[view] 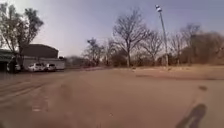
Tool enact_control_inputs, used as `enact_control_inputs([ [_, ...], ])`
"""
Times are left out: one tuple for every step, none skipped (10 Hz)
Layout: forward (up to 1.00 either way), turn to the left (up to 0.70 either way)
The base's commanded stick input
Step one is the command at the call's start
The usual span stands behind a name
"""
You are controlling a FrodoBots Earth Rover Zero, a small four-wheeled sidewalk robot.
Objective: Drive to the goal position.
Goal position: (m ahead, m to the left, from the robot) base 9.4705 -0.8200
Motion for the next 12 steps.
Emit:
enact_control_inputs([
  [0.7, 0.0],
  [0.7, 0.0],
  [0.7, 0.0],
  [0.7, 0.0],
  [0.7, 0.0],
  [0.7, 0.0],
  [0.7, 0.0],
  [0.7, 0.0],
  [0.7, 0.0],
  [0.7, 0.0],
  [0.7, 0.0],
  [0.7, 0.0],
])
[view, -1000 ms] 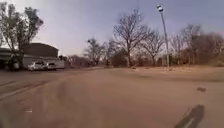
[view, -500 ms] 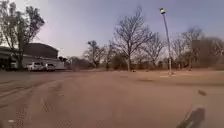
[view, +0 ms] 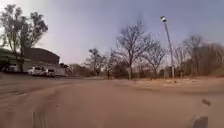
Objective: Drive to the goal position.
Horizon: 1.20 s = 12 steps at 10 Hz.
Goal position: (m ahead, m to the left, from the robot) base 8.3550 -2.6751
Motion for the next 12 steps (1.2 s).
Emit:
enact_control_inputs([
  [0.7, 0.0],
  [0.7, 0.0],
  [0.7, 0.0],
  [0.7, 0.0],
  [0.7, 0.0],
  [0.7, 0.0],
  [0.7, 0.0],
  [0.7, 0.0],
  [0.7, 0.0],
  [0.7, 0.0],
  [0.7, 0.0],
  [0.7, 0.0],
])
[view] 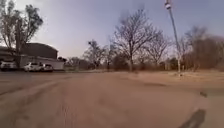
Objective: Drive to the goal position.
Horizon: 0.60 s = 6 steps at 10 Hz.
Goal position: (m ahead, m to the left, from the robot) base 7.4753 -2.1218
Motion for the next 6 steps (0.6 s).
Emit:
enact_control_inputs([
  [0.7, 0.0],
  [0.7, 0.0],
  [0.7, 0.0],
  [0.7, 0.15],
  [0.7, 0.33],
  [0.7, 0.2],
])
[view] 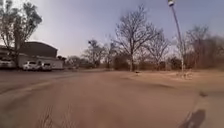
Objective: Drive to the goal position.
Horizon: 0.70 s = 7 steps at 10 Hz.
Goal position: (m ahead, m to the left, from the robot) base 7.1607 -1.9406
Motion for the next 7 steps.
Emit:
enact_control_inputs([
  [0.7, 0.04],
  [0.7, 0.0],
  [0.7, 0.0],
  [0.7, 0.0],
  [0.7, 0.0],
  [0.7, 0.0],
  [0.7, 0.0],
])
